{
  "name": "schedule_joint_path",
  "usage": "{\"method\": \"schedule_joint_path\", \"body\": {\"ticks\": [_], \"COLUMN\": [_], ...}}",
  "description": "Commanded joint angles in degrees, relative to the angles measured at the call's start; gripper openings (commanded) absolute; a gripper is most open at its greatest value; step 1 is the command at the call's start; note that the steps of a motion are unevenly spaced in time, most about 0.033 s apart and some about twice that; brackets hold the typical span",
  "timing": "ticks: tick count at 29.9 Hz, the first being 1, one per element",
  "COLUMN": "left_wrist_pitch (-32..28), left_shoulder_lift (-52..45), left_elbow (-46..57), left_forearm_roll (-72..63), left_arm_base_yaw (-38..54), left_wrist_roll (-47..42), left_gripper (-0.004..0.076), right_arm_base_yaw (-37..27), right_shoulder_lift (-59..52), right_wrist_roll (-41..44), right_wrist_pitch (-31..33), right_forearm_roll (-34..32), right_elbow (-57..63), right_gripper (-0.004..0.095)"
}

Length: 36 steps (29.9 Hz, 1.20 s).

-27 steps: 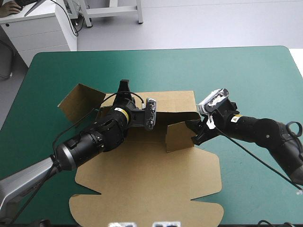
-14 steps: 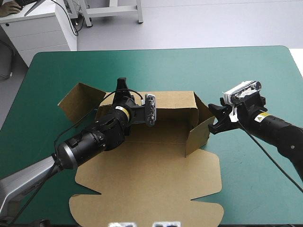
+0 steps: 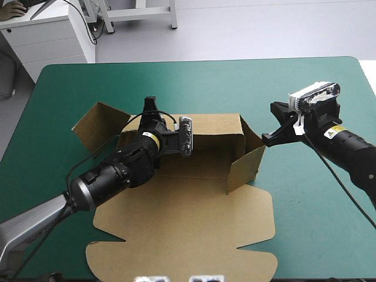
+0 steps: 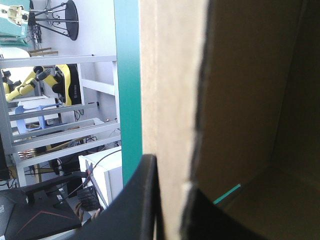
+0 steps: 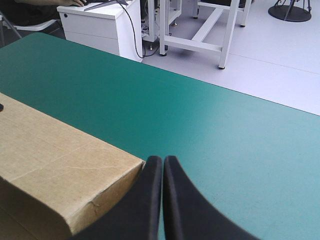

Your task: Fold the box

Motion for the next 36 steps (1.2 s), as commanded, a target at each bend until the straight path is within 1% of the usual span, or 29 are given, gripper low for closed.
{"method": "schedule_joint_path", "body": {"ticks": [1,4,8,14,17,19,22,28,31,36], "left_wrist_pitch": [3.0,3.0,3.4,3.2,3.1,2.8,2.8,3.0,3.1,3.2], "left_shoulder_lift": [-2.7,-3.3,-3.5,-3.5,-3.5,-3.3,-2.4,0.9,2.5,3.1], "left_elbow": [-1.3,-1.3,-1.3,-1.3,-1.3,-1.3,-1.3,-1.3,-1.3,-1.3], "left_forearm_roll": [0.7,0.9,0.9,-1.1,-1.7,-1.7,-1.7,-1.2,-1.2,-1.1], "left_arm_base_yaw": [0.0,0.0,0.0,0.0,0.0,0.0,0.1,0.1,0.1,0.1], "left_wrist_roll": [-1.6,-1.6,-1.6,-1.4,-1.4,-1.4,-1.0,0.4,1.9,1.9], "left_gripper": [0.0002,0.0002,0.0002,0.0002,0.0002,0.0002,0.0002,0.0002,0.0002,0.0002], "right_arm_base_yaw": [-0.4,-0.4,-0.4,-0.4,-0.4,-0.4,-0.4,-0.4,-0.4,-0.4], "right_shoulder_lift": [1.6,4.5,9.5,16.6,20.1,21.8,22.8,22.6,22.7,22.7], "right_wrist_roll": [2.9,4.9,7.9,7.7,10.3,10.5,10.3,9.7,9.7,9.7], "right_wrist_pitch": [-3.6,-3.3,-1.4,-2.0,0.1,2.4,4.8,6.7,6.5,6.9], "right_forearm_roll": [0.7,0.6,0.5,0.5,0.9,0.9,0.9,0.4,0.1,-0.6], "right_elbow": [-2.8,-4.1,-6.6,-9.0,-9.5,-9.5,-9.5,-8.9,-8.3,-6.9], "right_gripper": [-0.0018,-0.0018,-0.0018,-0.0018,-0.0018,-0.0018,-0.0018,-0.0018,-0.0018,-0.0019]}}
